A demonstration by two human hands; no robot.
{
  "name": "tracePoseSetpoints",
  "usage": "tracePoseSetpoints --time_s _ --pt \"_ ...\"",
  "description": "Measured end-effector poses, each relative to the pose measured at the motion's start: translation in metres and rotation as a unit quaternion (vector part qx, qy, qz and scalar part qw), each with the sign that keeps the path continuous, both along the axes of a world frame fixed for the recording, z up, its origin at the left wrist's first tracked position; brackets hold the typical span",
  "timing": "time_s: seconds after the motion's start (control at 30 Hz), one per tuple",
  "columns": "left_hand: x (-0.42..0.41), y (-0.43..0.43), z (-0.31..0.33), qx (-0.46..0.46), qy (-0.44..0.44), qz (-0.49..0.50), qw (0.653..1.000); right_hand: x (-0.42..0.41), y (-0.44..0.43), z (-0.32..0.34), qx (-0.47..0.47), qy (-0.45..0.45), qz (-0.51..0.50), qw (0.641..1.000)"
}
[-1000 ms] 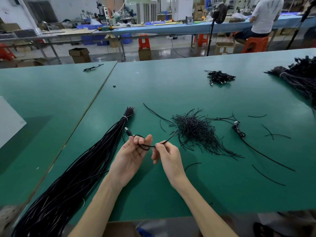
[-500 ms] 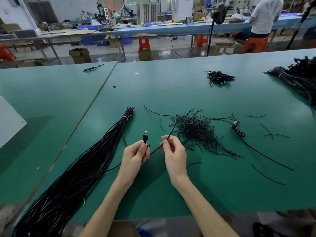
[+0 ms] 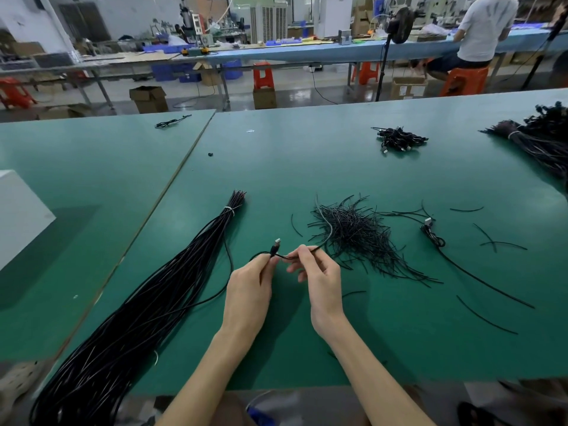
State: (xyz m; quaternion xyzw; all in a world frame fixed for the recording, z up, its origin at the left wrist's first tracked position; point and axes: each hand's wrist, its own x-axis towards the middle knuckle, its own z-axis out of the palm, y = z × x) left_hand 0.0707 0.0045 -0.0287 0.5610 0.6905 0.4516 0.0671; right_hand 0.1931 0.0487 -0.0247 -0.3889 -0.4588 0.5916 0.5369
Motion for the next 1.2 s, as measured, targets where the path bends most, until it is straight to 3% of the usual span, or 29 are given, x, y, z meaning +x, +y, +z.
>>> tracePoseSetpoints --time_s 0.2,0.3,0.43,0.53,0.67,0.97,1.0,1.1,1.2 --pt "-0.012 0.000 0.003 0.050 -0.218 -0.012 0.975 -0.001 -0.004 0.003 0.033 -0.044 0.106 0.993" --pt "-0.021 0.000 0.001 0.052 -0.372 -0.075 0.924 -0.004 -0.005 0.002 0.053 -0.079 0.138 0.986" --pt "-0.021 0.001 0.006 0.054 -0.539 -0.167 0.824 -0.006 -0.006 0.001 0.067 -0.119 0.156 0.978" --pt "-0.024 0.001 0.008 0.039 -0.609 -0.188 0.770 -0.004 -0.005 0.002 0.050 -0.105 0.148 0.982" --pt "-0.028 0.001 0.010 0.034 -0.630 -0.216 0.745 -0.002 -0.007 0.005 0.040 -0.078 0.156 0.984" --pt "-0.025 -0.006 0.011 0.025 -0.543 -0.191 0.817 -0.004 -0.005 0.002 0.054 -0.132 0.079 0.987" --pt "-0.024 -0.007 0.011 0.022 -0.513 -0.190 0.837 -0.004 -0.004 0.001 0.050 -0.131 0.062 0.988" --pt "-0.016 -0.010 0.009 -0.003 -0.311 -0.195 0.930 -0.002 -0.002 -0.002 0.055 -0.144 0.037 0.987" --pt "-0.009 -0.011 0.002 -0.008 -0.114 -0.195 0.974 -0.003 -0.002 -0.003 0.052 -0.125 0.028 0.990"
